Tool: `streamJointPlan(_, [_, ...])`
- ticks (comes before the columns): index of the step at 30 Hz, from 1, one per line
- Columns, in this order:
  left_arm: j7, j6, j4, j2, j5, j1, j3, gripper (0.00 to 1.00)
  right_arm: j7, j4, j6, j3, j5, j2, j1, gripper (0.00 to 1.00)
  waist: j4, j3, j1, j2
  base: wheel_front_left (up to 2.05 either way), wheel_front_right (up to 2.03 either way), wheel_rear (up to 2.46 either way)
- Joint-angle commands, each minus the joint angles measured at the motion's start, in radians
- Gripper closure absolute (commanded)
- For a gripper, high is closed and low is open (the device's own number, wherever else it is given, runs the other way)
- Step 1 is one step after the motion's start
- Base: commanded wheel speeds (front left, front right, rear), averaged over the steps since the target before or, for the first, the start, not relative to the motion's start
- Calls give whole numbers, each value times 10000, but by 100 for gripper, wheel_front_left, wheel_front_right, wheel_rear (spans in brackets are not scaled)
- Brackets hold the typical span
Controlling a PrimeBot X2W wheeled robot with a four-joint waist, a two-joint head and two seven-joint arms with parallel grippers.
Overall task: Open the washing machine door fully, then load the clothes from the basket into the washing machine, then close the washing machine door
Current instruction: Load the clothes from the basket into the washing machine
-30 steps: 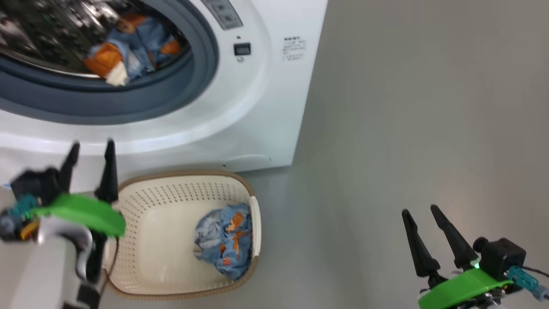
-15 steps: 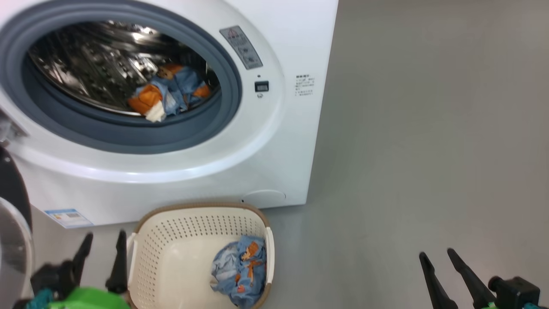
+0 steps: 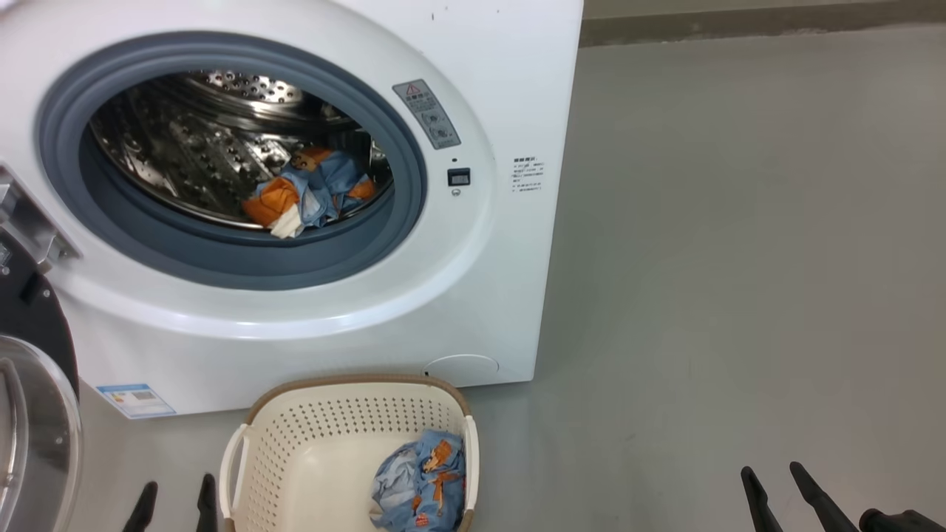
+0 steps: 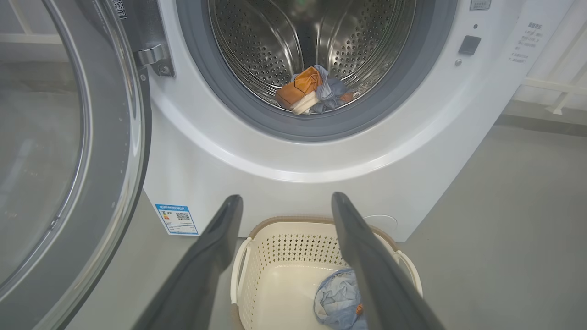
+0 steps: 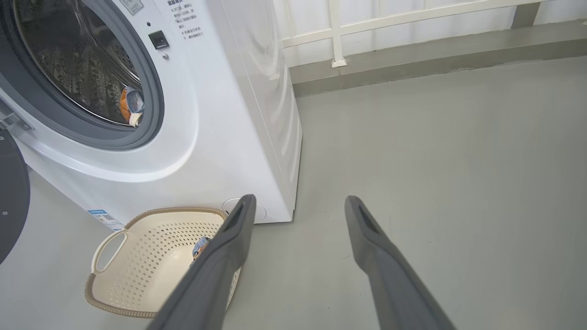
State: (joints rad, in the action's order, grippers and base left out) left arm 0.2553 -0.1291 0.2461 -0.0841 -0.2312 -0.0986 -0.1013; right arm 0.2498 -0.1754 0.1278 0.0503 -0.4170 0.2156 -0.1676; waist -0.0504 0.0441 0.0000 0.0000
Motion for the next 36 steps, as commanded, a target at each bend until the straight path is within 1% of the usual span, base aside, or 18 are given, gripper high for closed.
streamJointPlan(1, [65,-16,-349,-74,145,96,-408,0,120,240,29,159,-88,225,36,0,-32,-58,0,0,0,0,0])
streamJointPlan(8, [65,-16,-477,57,177,-125,-547,0,120,274,29,187,-66,206,-12,0,-126,-161,0,0,0,0,0])
streamJointPlan(15, [65,-16,-411,139,124,-61,-489,0,120,289,29,187,-80,187,84,0,-196,-60,0,0,0,0,0])
streamJointPlan(20, [65,-16,-113,130,-14,225,-161,0,120,336,29,190,-29,40,309,0,-214,226,0,0,0,0,0])
streamJointPlan(23, [65,-16,219,91,-308,483,74,0,120,373,29,184,3,-55,441,0,-216,452,0,0,0,0,0])
streamJointPlan(26, [65,-16,626,-57,-518,811,439,0,120,425,29,193,54,-180,590,0,-237,752,0,0,0,0,0])
streamJointPlan(29, [65,-16,1351,-302,-767,1442,1198,0,120,506,29,183,109,-376,897,0,-270,1317,0,0,0,0,0])
streamJointPlan(36, [65,-16,2758,-577,-1505,3000,2680,0,120,670,29,144,257,-702,1534,0,-359,2360,0,0,0,0,0])
